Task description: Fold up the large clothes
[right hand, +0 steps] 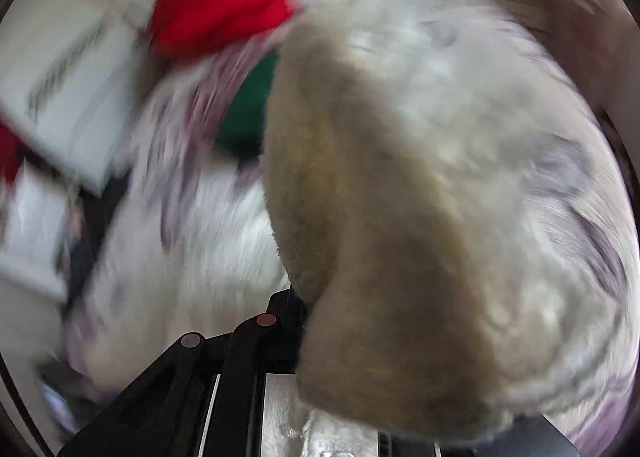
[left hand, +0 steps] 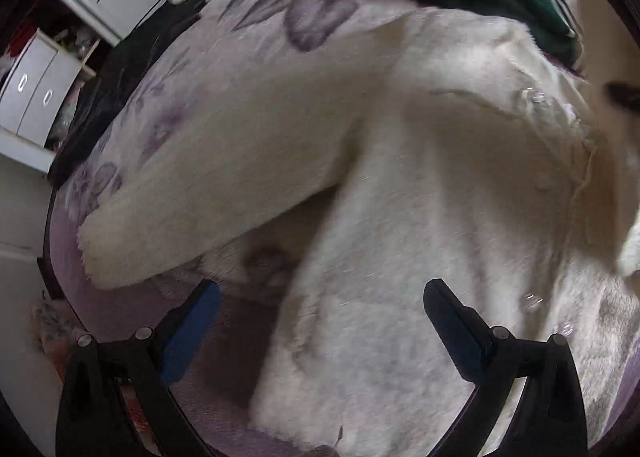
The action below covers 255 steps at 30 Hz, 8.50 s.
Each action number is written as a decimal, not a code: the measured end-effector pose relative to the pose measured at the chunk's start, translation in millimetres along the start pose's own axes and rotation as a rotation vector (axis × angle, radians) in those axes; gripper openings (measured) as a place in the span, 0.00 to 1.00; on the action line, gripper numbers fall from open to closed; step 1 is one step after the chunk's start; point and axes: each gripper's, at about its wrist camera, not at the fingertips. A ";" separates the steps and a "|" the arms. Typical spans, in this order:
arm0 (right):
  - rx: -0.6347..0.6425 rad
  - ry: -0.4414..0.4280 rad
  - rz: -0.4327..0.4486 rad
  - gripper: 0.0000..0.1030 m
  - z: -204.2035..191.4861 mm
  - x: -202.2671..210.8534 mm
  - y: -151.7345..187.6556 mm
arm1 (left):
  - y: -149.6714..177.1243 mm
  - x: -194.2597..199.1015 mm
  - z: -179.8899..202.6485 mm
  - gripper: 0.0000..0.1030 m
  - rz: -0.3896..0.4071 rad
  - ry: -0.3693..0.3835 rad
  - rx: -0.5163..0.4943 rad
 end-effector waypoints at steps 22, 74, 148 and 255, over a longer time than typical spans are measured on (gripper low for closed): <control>-1.269 -0.400 -0.065 0.74 217.9 -39.3 196.6 | -36.9 2.1 30.3 1.00 0.017 0.076 -0.089; -0.289 0.583 -0.409 0.91 -82.4 -154.8 140.9 | 28.8 -46.9 -297.4 0.20 0.258 -0.007 0.719; -0.595 0.040 -0.272 0.19 157.4 25.7 62.6 | -145.4 -10.0 101.1 0.85 0.074 -0.097 -0.146; -0.579 -0.173 -0.268 0.22 232.7 8.0 112.0 | -17.8 -80.9 50.1 0.85 -0.009 -0.344 -0.085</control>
Point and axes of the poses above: each gripper's, at about its wrist camera, not at the fingertips, and x roughly against the way its jaws point, z to its right, y to its underside, and after that the axes turned 1 degree about -z, right-handed
